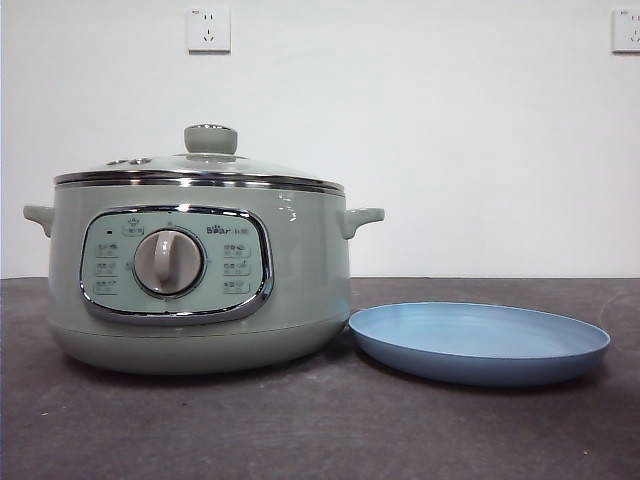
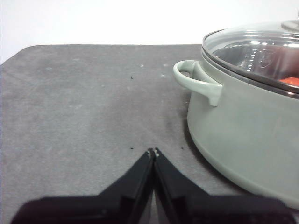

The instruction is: Take the pumpkin out from the steamer,put the pumpkin in the blue plate,close the lid

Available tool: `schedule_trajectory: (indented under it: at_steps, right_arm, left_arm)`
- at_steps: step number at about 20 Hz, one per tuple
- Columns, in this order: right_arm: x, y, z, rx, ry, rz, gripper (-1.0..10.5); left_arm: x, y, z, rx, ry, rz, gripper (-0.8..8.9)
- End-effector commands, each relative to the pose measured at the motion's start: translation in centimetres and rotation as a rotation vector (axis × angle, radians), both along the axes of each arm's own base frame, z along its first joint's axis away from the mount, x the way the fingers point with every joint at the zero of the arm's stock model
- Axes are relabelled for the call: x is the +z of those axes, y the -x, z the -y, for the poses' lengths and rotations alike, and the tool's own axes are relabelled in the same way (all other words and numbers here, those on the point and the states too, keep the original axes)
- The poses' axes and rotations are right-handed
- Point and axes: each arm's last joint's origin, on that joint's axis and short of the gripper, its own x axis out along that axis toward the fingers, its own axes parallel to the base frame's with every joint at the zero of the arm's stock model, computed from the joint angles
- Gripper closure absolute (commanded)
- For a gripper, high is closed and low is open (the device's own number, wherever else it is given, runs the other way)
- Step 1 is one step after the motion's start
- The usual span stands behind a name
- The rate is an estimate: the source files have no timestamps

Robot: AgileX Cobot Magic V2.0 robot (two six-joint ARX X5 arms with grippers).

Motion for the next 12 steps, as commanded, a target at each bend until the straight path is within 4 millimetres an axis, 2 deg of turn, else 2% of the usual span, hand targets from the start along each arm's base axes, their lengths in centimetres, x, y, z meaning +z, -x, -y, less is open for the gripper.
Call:
schedule_trajectory:
  at_steps: [1,5,12]
  right_arm:
    - [-0.47,-0.08,0.01,-0.027,-0.156,-0.038,9.6]
    - [-0.48,-0.08,0.01,-0.071,-0.393,-0.081,9.6]
    - [-0.12,-0.14,0.02,-0.082,-0.473,-0.059,9.6]
  left_arm:
    - [-0.47,-0.05,0.12,-0.016,0.179,-0.027,8.17]
    - [-0.41,0.00,0.46,-0.093,0.407,-0.063,8.17]
    - [-0.38,0.04,0.63,-0.150,0.431,-0.075,8.17]
